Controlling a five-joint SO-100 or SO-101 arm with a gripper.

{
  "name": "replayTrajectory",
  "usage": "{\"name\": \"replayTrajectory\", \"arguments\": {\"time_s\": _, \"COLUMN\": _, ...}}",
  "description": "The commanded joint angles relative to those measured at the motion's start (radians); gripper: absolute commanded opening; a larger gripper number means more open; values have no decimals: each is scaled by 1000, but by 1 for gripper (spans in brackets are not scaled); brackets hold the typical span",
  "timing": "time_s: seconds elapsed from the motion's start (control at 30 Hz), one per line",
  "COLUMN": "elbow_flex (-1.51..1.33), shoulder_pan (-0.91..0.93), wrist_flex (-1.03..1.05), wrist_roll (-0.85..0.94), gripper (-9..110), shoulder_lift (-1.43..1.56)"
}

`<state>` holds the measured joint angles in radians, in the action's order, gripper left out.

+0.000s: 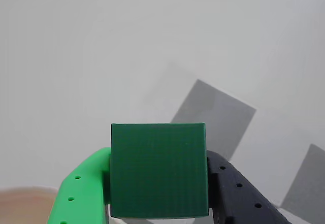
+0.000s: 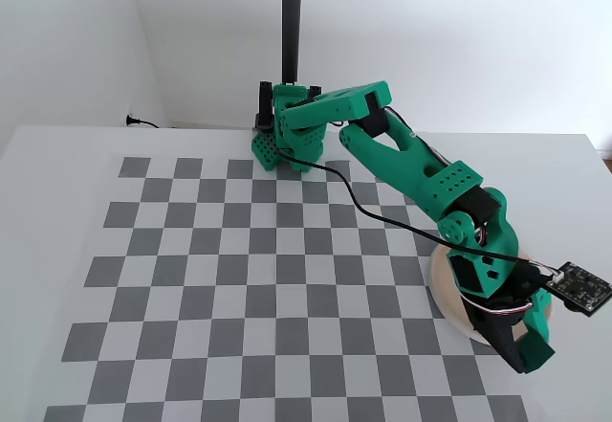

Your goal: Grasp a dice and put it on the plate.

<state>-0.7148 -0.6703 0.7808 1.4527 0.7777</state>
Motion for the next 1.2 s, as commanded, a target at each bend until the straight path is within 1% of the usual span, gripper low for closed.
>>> {"name": "replayTrajectory", "arguments": {"time_s": 0.0, "elbow_flex": 103, "shoulder_pan": -37, "wrist_flex": 6, "wrist_roll": 8, "gripper": -4, "shoulder_lift": 37}}
{"name": "replayTrajectory", "arguments": {"time_s": 0.23, "elbow_flex": 103, "shoulder_pan": -95, "wrist_flex": 32, "wrist_roll": 8, "gripper": -4, "shoulder_lift": 5}}
{"name": "replayTrajectory", "arguments": {"time_s": 0.77, "elbow_flex": 103, "shoulder_pan": -204, "wrist_flex": 273, "wrist_roll": -23, "gripper": -4, "shoulder_lift": -32}}
{"name": "replayTrajectory", "arguments": {"time_s": 0.97, "elbow_flex": 103, "shoulder_pan": -229, "wrist_flex": 305, "wrist_roll": -26, "gripper": -4, "shoulder_lift": -49}}
{"name": "replayTrajectory", "arguments": {"time_s": 1.07, "elbow_flex": 103, "shoulder_pan": -235, "wrist_flex": 304, "wrist_roll": -31, "gripper": 2, "shoulder_lift": -48}}
{"name": "replayTrajectory", "arguments": {"time_s": 1.17, "elbow_flex": 103, "shoulder_pan": -236, "wrist_flex": 305, "wrist_roll": -40, "gripper": 14, "shoulder_lift": -41}}
